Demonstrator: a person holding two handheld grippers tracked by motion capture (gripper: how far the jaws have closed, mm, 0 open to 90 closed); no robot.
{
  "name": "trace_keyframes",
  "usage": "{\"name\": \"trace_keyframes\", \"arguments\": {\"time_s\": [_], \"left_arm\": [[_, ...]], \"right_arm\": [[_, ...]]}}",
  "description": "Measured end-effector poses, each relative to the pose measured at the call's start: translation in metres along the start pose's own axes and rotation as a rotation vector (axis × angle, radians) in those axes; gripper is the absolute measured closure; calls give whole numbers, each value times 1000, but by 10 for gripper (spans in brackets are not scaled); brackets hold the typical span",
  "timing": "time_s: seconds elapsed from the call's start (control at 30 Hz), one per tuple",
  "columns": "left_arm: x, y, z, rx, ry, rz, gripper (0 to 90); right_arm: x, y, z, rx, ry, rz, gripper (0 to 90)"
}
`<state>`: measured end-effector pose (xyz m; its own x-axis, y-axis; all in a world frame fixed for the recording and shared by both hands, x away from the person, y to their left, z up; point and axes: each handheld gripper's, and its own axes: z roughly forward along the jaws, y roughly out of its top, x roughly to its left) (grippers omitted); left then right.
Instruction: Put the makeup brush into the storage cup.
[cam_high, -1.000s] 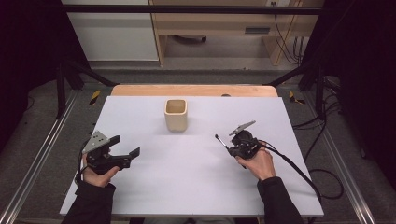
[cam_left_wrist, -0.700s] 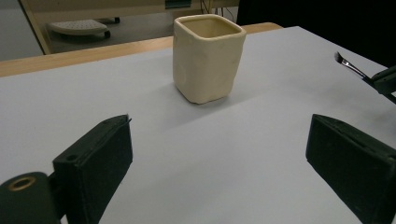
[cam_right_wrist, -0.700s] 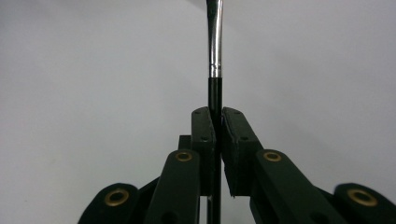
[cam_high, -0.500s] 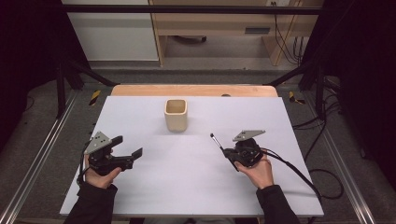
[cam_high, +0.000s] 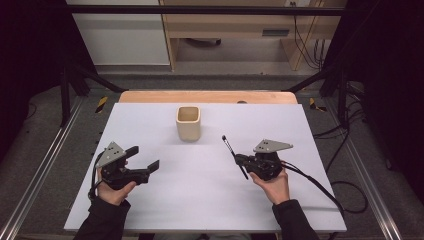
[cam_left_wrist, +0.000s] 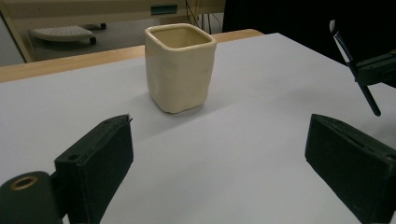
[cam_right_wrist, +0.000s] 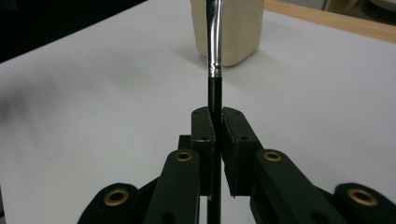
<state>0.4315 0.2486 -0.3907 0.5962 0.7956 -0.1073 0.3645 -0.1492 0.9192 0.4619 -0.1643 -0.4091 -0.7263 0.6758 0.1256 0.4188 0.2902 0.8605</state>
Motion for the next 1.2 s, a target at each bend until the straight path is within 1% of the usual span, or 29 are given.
{"name": "trace_keyframes", "arguments": {"time_s": [0.07,0.13,0.23,0.33,0.37,0.47,0.63,0.7,0.83,0.87,1.03,1.2], "left_arm": [[-2,1,1,2,-1,-3,73],[-3,2,2,-2,-2,-10,74],[-5,4,2,-11,-6,-20,75],[-6,6,3,-14,-13,-23,75],[-7,7,5,-16,-15,-26,75],[-10,11,8,-18,-19,-28,75],[-17,17,14,-25,-35,-27,76],[-20,19,17,-22,-37,-15,75],[-27,25,21,-34,-51,-14,76],[-28,26,22,-35,-56,-11,76],[-37,32,29,-42,-75,-8,79],[-43,37,38,-52,-91,-20,81]], "right_arm": [[1,0,-1,-30,-4,-8,840],[2,0,-3,-54,-7,-6,840],[4,1,-4,-83,7,-2,840],[5,1,-3,-101,31,9,840],[5,2,-3,-98,44,11,840],[6,2,-1,-103,52,19,840],[9,4,-1,-123,69,9,839],[12,5,0,-133,70,2,839],[16,7,1,-139,88,-5,839],[17,8,1,-141,92,2,839],[19,8,2,-154,102,8,839],[21,9,2,-160,109,6,839]]}}
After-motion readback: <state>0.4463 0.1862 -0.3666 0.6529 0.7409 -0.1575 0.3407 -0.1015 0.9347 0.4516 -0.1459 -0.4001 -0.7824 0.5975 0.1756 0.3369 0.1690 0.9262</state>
